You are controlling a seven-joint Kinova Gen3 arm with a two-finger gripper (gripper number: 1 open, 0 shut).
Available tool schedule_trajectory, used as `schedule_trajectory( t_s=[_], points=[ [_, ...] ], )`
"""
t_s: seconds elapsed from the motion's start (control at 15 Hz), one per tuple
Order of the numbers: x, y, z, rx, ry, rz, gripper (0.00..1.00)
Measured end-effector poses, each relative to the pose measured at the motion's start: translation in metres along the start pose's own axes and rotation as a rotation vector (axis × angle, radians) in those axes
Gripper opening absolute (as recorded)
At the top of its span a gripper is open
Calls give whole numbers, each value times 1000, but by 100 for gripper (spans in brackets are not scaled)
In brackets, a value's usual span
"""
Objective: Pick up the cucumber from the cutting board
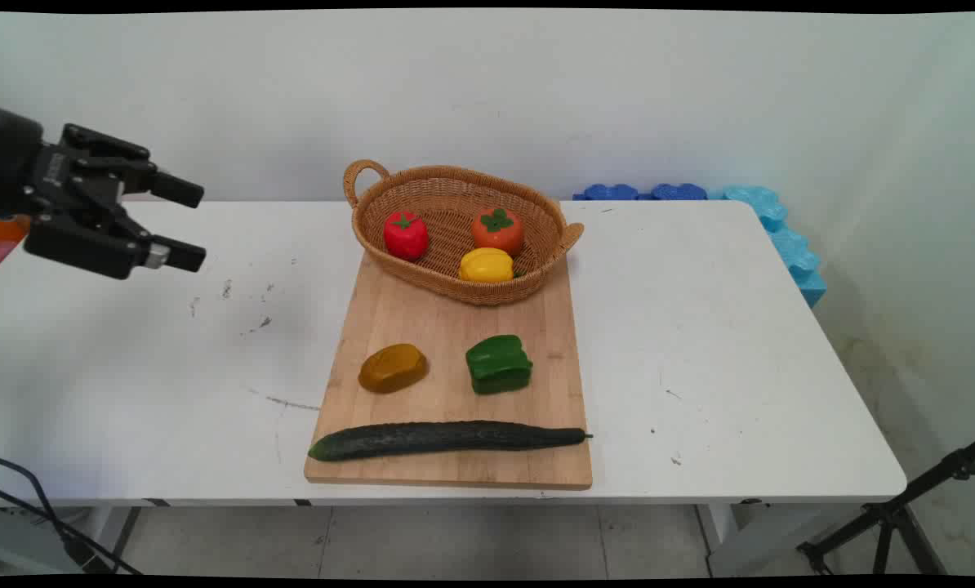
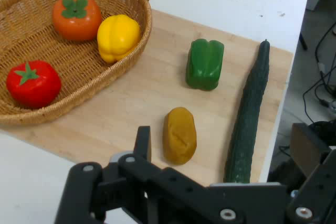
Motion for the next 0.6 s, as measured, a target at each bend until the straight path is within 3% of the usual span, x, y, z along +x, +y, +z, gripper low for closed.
schedule_trajectory(
  t_s=[0.6],
  points=[
    [40,3,52,-8,-39,-2,100]
  ],
)
